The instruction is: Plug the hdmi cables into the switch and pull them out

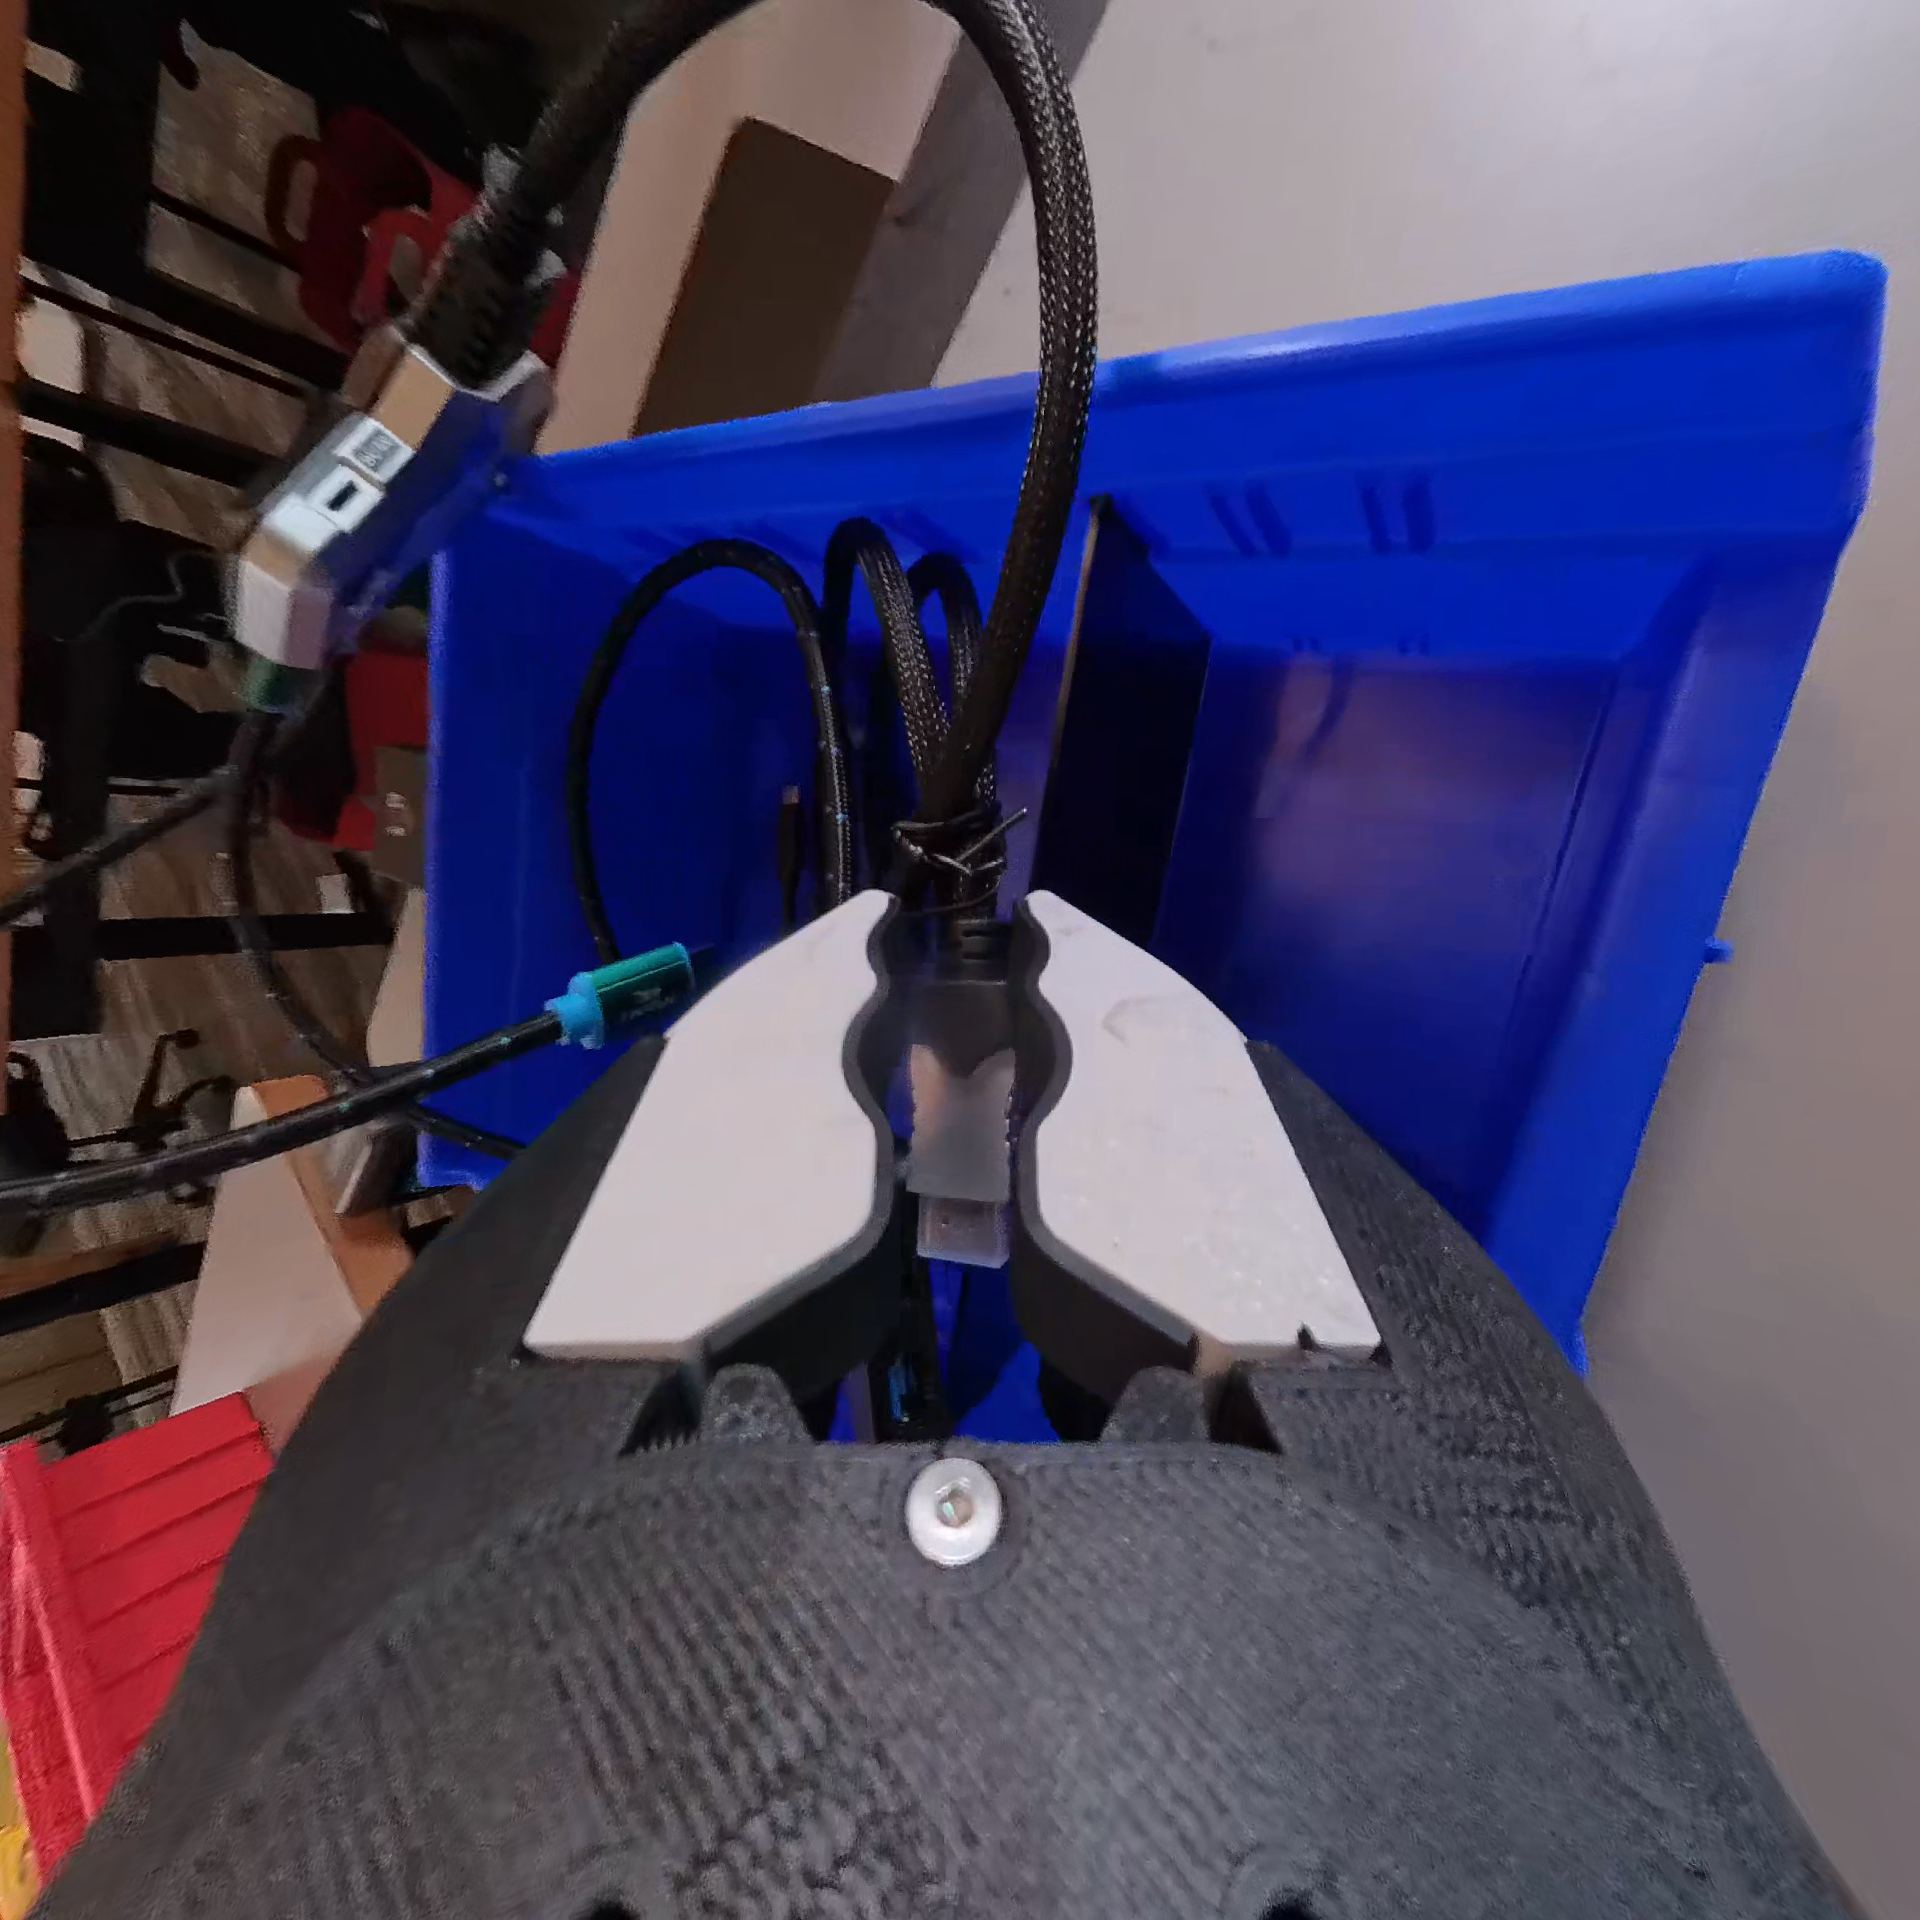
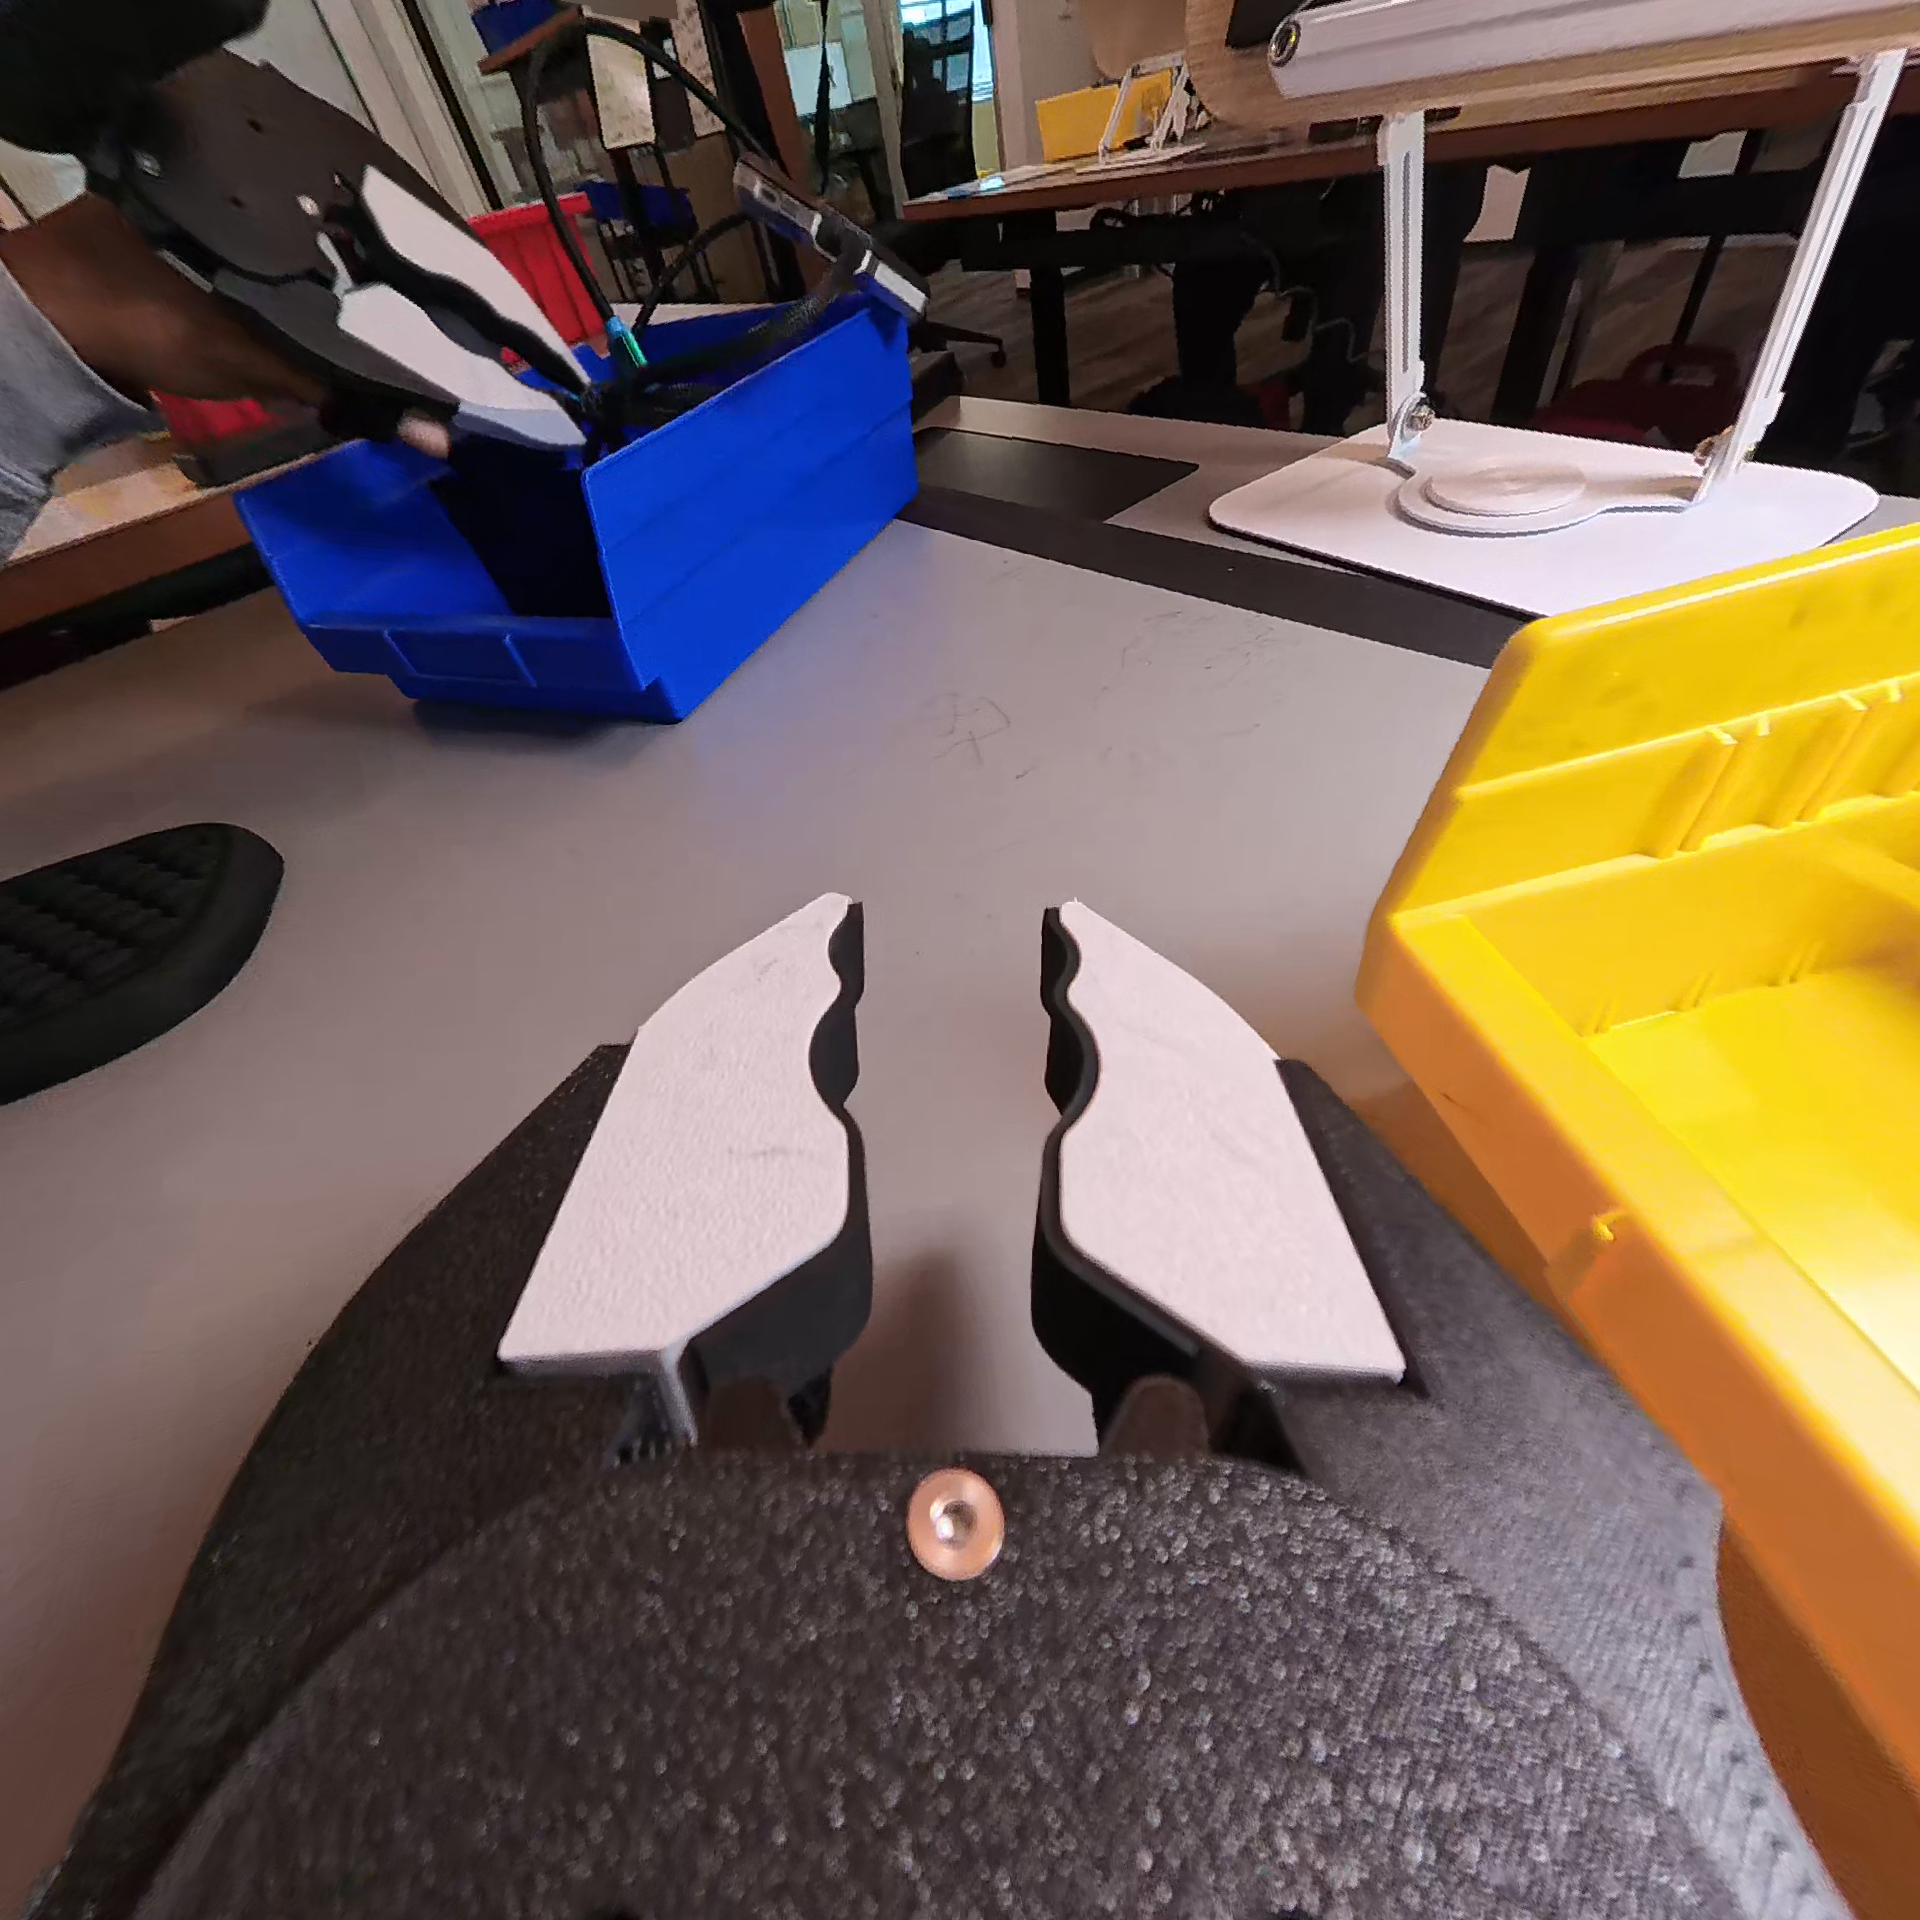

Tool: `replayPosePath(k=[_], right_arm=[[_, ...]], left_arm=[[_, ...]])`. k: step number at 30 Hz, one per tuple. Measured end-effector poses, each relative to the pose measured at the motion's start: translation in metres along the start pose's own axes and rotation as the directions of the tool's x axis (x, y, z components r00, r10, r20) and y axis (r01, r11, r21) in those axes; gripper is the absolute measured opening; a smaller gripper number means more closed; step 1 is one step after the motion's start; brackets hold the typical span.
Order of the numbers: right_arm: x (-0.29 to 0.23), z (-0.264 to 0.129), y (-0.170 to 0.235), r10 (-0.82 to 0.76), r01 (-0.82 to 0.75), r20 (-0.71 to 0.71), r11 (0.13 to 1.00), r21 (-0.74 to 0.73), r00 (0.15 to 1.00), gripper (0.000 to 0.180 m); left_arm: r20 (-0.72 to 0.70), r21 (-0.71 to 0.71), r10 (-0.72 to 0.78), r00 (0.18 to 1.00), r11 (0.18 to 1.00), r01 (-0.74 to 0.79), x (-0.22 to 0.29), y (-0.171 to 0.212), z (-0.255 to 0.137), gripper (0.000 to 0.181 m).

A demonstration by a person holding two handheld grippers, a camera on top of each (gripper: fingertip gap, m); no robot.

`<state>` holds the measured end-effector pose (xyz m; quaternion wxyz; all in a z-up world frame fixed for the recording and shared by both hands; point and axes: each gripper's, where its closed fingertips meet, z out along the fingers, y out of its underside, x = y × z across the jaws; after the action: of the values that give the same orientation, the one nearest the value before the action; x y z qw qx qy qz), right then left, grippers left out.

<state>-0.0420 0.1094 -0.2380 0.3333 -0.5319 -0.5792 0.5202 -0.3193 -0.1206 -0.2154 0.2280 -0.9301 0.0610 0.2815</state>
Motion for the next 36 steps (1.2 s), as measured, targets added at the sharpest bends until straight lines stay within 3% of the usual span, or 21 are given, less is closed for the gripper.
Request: replayPosePath(k=[1,18,36], right_arm=[[0.000,0.000,0.000,0.004,-0.004,0.000,1.000,-0.001,1.000,0.032],[-0.007,-0.007,-0.005,0.018,-0.019,0.061,1.000,0.020,0.998,0.031],[-0.012,-0.015,-0.013,0.038,-0.043,0.100,0.997,0.058,0.994,0.030]], left_arm=[[0.022,0.013,0.008,1.000,1.000,-0.008,-0.003,-0.002,-0.001,0.019],[0.092,-0.012,0.071,0.993,0.997,-0.070,-0.037,-0.027,-0.028,0.015],[0.137,0.140,-0.156,0.978,0.981,0.137,-0.104,-0.065,-0.123,0.014]])
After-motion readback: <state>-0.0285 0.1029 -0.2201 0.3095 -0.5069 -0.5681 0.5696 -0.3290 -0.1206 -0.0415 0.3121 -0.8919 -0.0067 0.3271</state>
